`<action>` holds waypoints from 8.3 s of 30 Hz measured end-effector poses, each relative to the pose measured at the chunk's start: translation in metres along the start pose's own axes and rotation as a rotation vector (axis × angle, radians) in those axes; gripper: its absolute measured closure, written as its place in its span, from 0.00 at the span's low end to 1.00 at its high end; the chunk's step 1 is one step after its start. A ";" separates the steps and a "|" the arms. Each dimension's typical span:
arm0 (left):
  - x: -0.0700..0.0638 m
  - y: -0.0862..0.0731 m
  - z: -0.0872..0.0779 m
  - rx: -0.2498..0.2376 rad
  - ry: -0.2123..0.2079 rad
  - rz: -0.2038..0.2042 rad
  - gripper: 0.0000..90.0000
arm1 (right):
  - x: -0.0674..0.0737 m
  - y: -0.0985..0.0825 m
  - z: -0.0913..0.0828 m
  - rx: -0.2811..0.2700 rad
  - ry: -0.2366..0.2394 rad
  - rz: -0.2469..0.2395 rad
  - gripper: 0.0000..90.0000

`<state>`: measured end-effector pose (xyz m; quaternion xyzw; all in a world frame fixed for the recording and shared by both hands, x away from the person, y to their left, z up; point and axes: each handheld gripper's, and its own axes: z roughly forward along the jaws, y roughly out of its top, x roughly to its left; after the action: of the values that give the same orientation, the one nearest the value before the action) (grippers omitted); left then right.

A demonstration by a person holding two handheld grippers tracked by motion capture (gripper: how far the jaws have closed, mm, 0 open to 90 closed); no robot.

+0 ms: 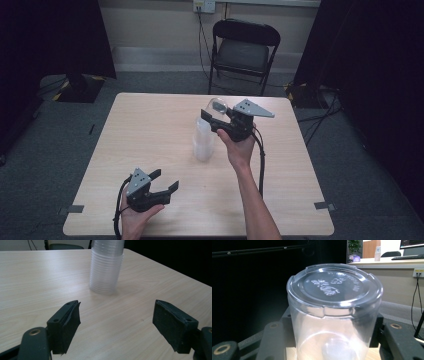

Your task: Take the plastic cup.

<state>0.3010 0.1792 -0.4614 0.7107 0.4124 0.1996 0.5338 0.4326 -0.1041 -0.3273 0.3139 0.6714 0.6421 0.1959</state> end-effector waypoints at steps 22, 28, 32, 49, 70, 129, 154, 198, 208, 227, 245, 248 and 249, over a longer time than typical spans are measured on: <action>-0.003 0.005 0.003 -0.045 -0.005 0.034 0.33 | 0.006 -0.032 -0.040 -0.004 0.053 0.143 0.51; 0.000 0.006 0.006 -0.045 -0.044 0.006 0.37 | 0.006 -0.049 -0.045 -0.002 0.088 0.234 0.52; -0.003 0.007 0.007 -0.047 -0.063 0.023 0.35 | 0.007 -0.058 -0.047 0.007 0.096 0.263 0.52; -0.019 0.014 0.020 -0.098 -0.070 0.110 0.45 | 0.020 -0.096 -0.041 0.074 0.202 0.434 0.54; -0.035 0.008 0.041 -0.199 -0.103 0.192 0.59 | 0.032 -0.118 -0.037 0.115 0.268 0.579 0.54; -0.023 0.006 0.037 -0.253 -0.178 0.093 0.99 | 0.030 -0.123 -0.037 0.171 0.235 0.578 0.20; -0.004 0.018 0.035 -0.118 -0.236 0.061 0.99 | 0.026 -0.119 -0.063 0.131 0.205 0.355 0.16; -0.010 0.047 0.058 0.166 -0.379 0.183 0.99 | 0.047 -0.107 -0.064 0.297 0.255 -0.075 0.16; -0.008 0.051 0.061 0.178 -0.377 0.145 0.99 | 0.052 -0.111 -0.061 0.334 0.244 -0.157 0.15; -0.001 0.055 0.068 0.244 -0.385 0.089 0.99 | 0.069 -0.122 -0.043 0.435 0.169 -0.371 0.13; -0.012 0.058 0.082 0.306 -0.405 0.092 0.97 | 0.081 -0.123 -0.025 0.427 0.146 -0.438 0.20; -0.011 0.057 0.083 0.318 -0.402 0.086 0.97 | 0.082 -0.123 -0.026 0.423 0.143 -0.452 0.22; -0.011 0.057 0.083 0.320 -0.404 0.081 0.97 | 0.082 -0.123 -0.026 0.420 0.138 -0.457 0.22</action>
<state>0.3762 0.1157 -0.4360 0.8276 0.2948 0.0069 0.4776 0.3345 -0.0658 -0.4340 0.1440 0.8542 0.4486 0.2199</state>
